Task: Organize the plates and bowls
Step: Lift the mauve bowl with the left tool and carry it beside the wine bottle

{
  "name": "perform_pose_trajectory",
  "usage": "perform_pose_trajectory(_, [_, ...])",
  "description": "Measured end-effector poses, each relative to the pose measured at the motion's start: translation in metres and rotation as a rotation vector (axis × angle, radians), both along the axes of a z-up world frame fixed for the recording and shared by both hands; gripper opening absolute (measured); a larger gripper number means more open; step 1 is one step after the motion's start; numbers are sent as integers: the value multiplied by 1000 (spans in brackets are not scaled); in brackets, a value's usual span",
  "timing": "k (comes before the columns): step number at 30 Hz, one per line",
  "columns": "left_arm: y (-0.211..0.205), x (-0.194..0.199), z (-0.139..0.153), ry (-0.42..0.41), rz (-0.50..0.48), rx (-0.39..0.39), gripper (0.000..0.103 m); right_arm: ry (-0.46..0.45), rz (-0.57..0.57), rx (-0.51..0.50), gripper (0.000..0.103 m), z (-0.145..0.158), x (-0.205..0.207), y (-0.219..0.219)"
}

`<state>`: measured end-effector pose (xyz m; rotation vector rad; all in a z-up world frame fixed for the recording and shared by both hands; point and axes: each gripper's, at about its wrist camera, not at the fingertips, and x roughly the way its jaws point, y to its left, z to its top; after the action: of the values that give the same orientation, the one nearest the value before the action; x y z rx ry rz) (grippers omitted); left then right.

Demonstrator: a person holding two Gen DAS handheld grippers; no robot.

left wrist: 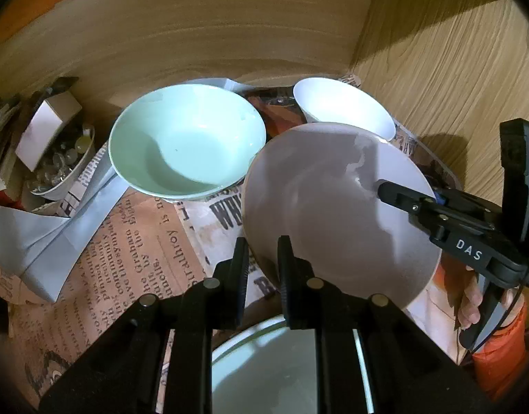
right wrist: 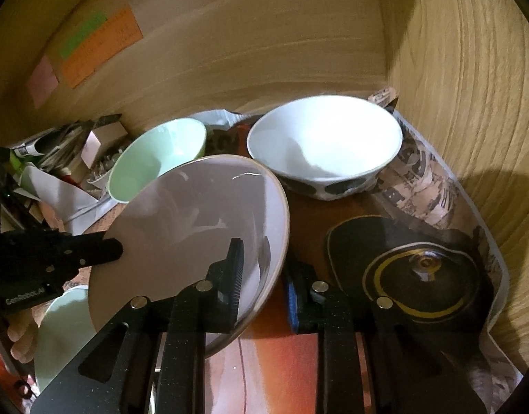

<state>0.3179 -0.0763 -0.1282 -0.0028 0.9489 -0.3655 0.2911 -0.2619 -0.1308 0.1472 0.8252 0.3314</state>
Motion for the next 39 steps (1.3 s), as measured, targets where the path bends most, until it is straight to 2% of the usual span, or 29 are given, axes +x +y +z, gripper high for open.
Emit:
perform_pose_trajectory(12, [25,-33,27,-72,59,-61,16,-78,36,7,19,29,-24,12])
perform_pose_trajectory(24, [48,-97,63,-221,124,-45,16,-137,100,11,19,55,-54,41])
perform_pose_trajectory(32, [77,-136,77,-274,187,-63,16,-170,164,18,19,67,-79,68])
perform_pose_trajectory(39, [103,-172,82,-323,255,-40,16,-185,231,24,19,73,-101,97])
